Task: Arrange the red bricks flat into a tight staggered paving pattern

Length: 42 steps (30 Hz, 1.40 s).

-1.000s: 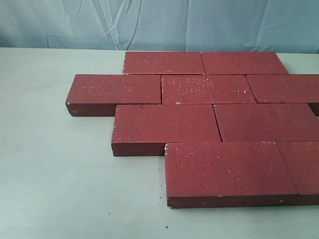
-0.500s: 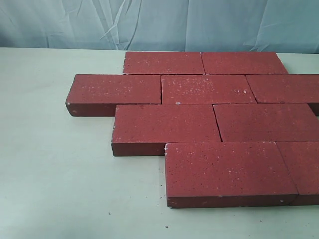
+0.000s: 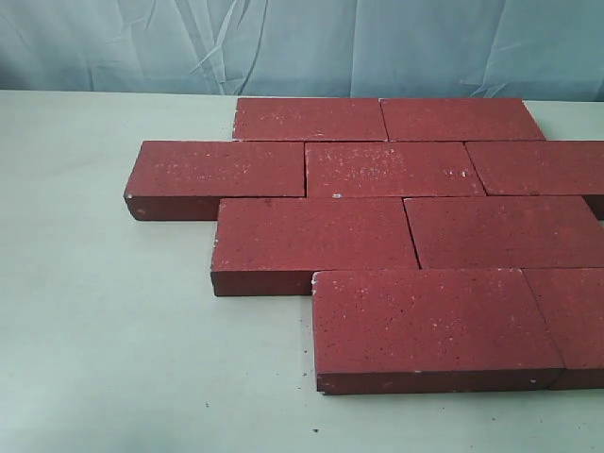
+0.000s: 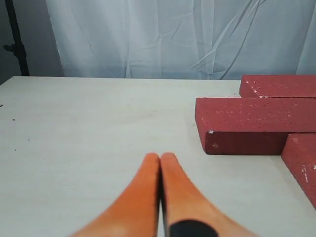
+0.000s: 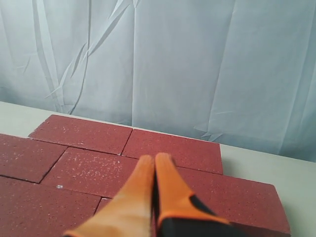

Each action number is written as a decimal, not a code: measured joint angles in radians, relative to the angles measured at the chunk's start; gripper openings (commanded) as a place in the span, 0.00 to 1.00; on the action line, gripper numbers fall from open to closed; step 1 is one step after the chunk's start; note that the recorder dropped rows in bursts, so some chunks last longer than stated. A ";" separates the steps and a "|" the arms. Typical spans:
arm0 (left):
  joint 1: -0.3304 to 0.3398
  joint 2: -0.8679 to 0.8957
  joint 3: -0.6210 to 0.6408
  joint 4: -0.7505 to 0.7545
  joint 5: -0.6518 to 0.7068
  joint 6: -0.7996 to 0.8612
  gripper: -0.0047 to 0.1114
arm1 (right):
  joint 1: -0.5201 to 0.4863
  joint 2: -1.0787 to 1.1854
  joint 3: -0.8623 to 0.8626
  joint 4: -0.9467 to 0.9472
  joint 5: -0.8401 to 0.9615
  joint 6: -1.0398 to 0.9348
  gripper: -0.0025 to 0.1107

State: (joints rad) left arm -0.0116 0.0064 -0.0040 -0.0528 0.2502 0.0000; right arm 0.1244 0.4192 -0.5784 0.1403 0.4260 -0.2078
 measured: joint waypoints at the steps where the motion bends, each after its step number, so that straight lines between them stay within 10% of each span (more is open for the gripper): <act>1: 0.000 0.000 0.000 0.000 0.000 0.000 0.04 | 0.000 0.000 0.000 0.000 0.000 0.000 0.01; 42: 0.000 -0.002 0.000 0.004 -0.004 0.000 0.04 | 0.000 -0.060 0.140 -0.063 0.006 0.208 0.01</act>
State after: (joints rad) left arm -0.0116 0.0042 -0.0040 -0.0490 0.2457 0.0000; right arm 0.1244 0.3590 -0.4381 0.0772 0.4320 0.0000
